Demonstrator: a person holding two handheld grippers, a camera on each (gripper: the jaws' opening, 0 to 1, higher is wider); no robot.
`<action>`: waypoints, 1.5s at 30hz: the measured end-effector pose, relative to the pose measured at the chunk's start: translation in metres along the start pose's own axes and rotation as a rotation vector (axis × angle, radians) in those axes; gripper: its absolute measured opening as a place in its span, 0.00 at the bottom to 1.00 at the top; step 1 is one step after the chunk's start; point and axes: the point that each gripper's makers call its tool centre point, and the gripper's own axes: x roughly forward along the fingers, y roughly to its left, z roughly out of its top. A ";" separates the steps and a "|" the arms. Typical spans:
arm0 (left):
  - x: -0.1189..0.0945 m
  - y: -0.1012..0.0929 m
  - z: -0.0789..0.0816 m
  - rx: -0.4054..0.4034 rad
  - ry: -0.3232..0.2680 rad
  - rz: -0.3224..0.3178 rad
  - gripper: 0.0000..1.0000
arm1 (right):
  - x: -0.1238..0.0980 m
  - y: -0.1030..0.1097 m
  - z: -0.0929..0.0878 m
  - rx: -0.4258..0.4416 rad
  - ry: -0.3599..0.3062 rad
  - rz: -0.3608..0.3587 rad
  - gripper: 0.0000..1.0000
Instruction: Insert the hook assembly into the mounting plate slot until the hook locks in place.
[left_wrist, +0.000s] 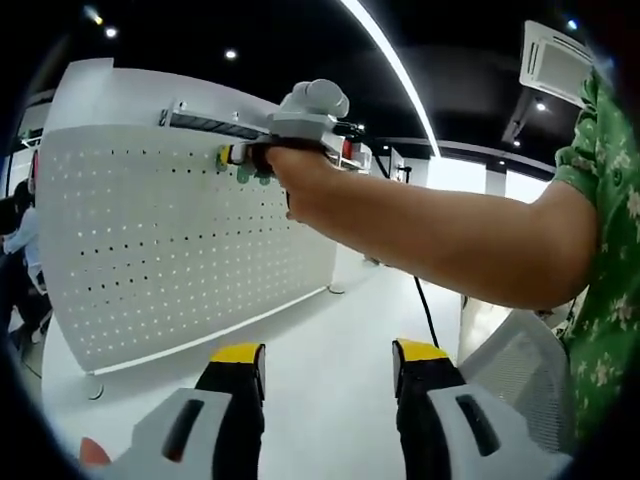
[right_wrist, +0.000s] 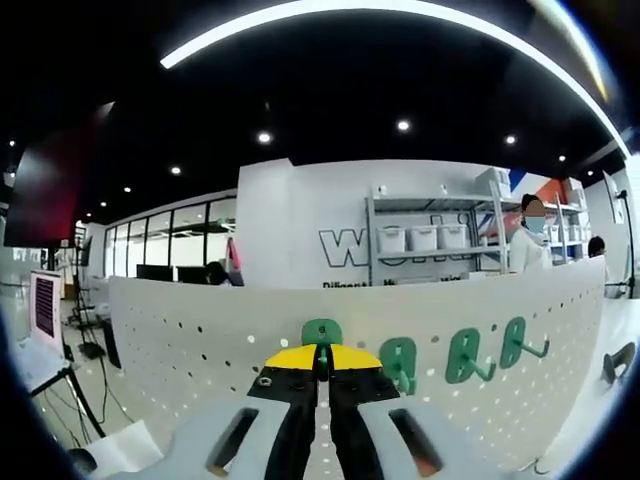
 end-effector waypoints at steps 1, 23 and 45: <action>0.000 0.000 0.000 -0.001 0.001 0.000 0.53 | 0.000 0.000 0.000 0.000 0.000 0.000 0.02; 0.000 0.003 0.001 -0.006 -0.006 -0.007 0.52 | 0.001 0.003 -0.002 -0.009 0.002 0.004 0.02; -0.002 0.003 0.002 -0.002 -0.011 -0.011 0.50 | 0.001 0.002 -0.009 -0.016 0.012 0.001 0.02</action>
